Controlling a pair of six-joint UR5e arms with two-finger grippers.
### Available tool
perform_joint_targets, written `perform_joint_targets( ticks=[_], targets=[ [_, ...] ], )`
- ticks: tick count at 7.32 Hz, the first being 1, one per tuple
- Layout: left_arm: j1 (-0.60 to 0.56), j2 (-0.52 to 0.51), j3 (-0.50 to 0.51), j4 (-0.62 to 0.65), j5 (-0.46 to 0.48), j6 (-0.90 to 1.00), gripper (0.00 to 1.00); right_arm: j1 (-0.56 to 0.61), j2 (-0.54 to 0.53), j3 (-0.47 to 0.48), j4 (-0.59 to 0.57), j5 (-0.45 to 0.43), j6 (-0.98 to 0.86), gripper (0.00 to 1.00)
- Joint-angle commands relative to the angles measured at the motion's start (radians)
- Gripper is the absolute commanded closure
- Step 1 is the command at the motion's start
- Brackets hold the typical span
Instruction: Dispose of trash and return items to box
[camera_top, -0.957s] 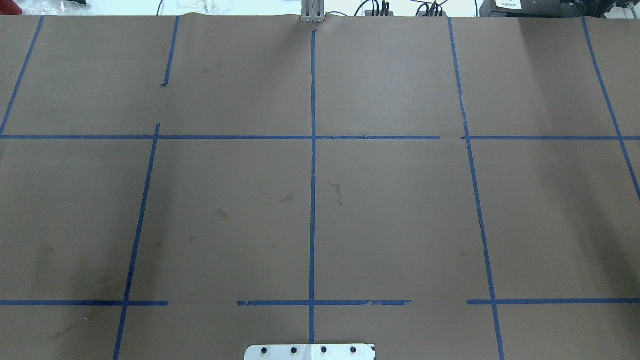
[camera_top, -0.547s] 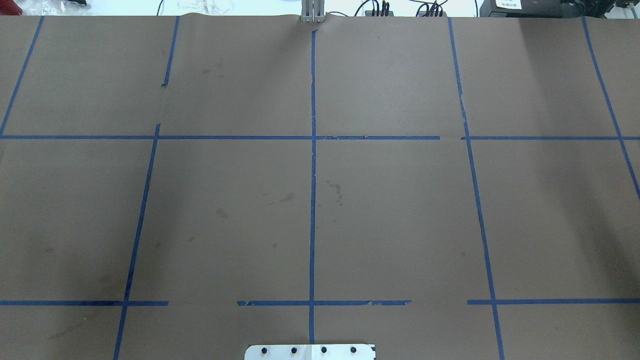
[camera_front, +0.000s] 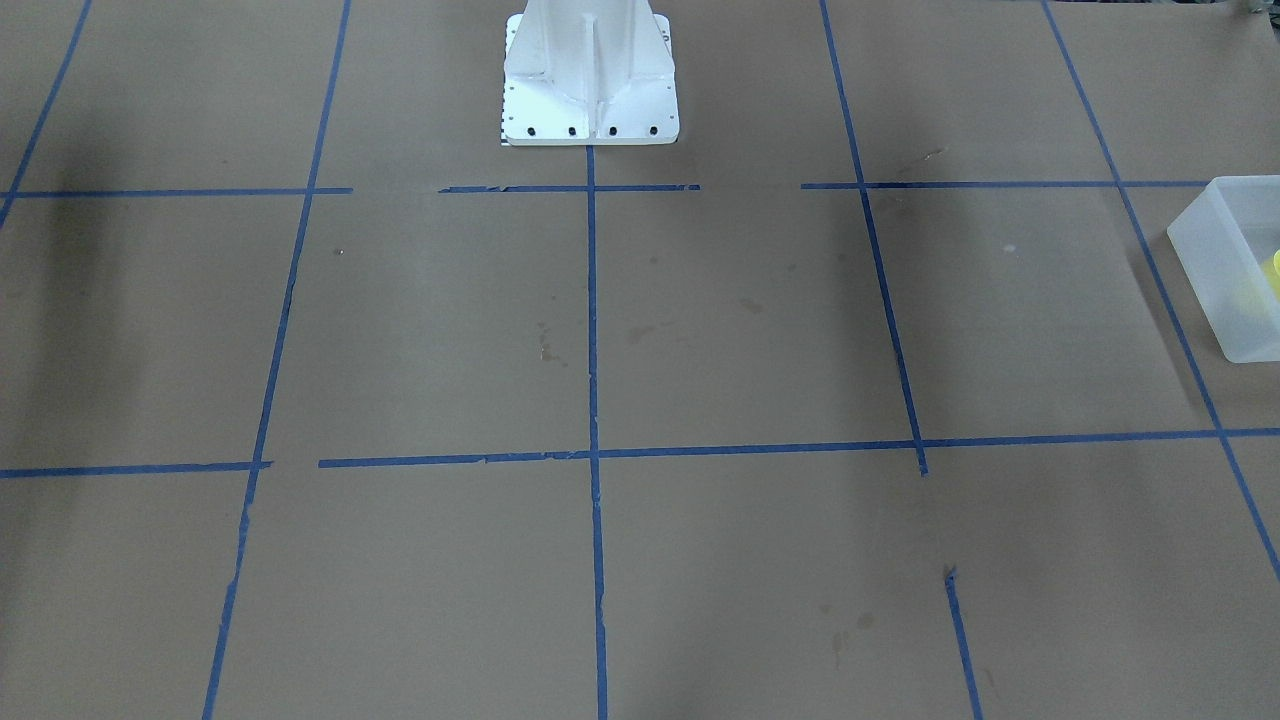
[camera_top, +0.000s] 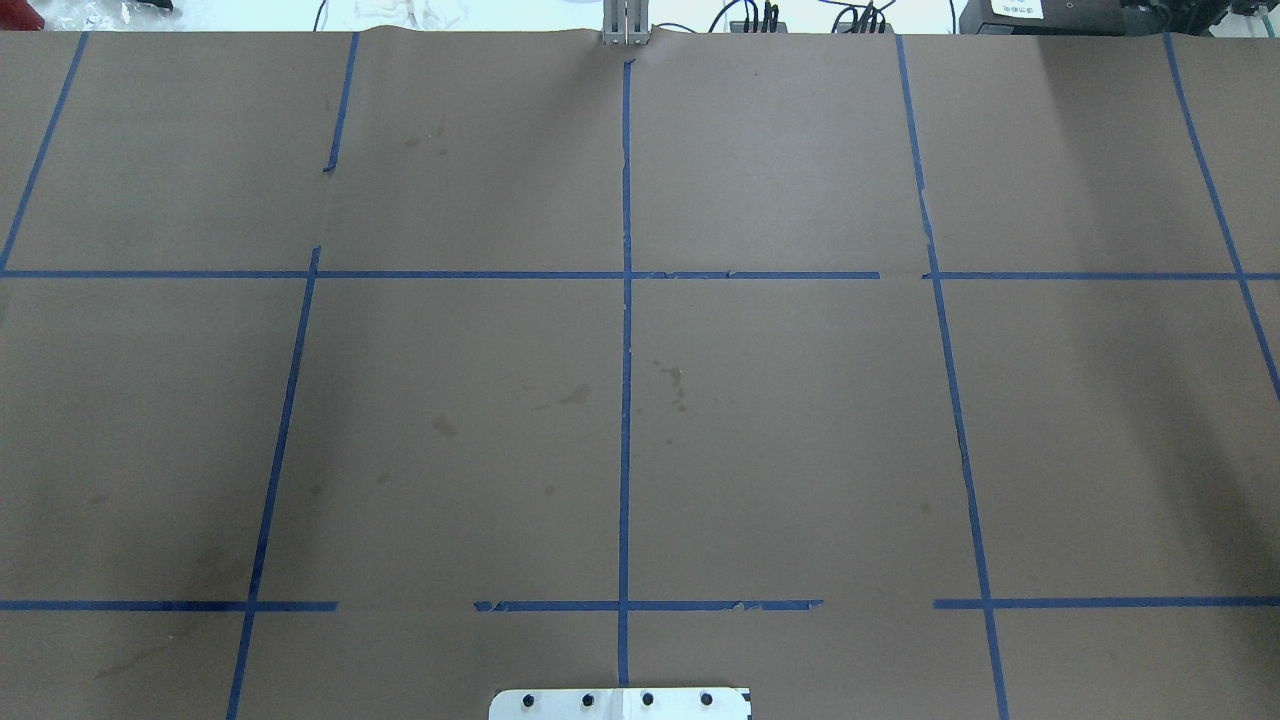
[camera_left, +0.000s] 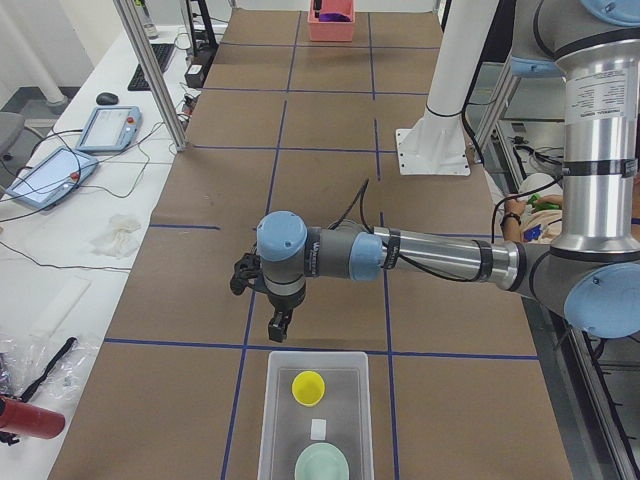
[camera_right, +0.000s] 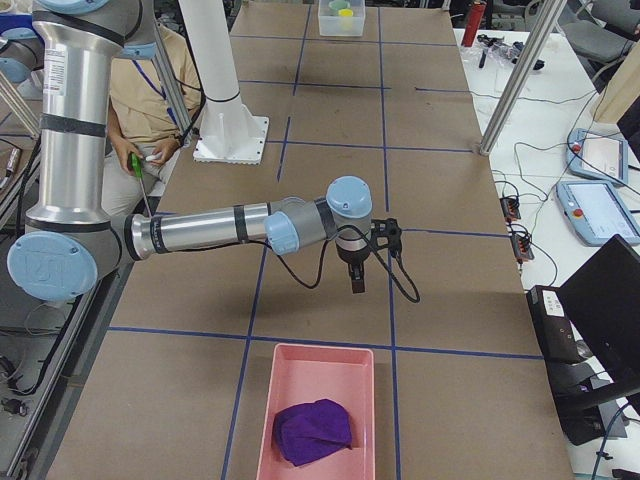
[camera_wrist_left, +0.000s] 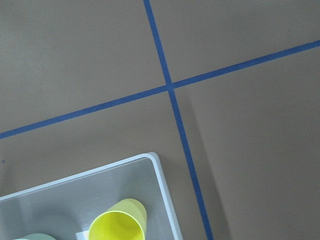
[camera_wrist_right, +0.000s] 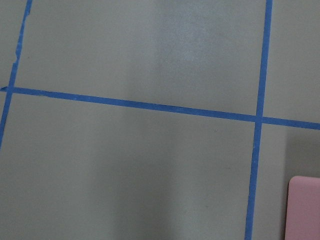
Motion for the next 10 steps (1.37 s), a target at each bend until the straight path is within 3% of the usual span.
perform_joint_targets(
  ticks=[1,6,10],
  targets=[
    [0.001,-0.001,-0.007,0.000,-0.072,-0.032,0.00,0.001,-0.004,0.001,-0.001,-0.004,-0.007,0.00],
    [0.002,-0.002,0.003,-0.015,-0.063,-0.024,0.00,0.024,-0.022,-0.005,-0.004,-0.002,-0.007,0.00],
    [0.002,-0.008,-0.059,-0.032,-0.060,-0.021,0.00,0.036,-0.039,-0.005,-0.001,0.004,-0.007,0.00]
  ],
)
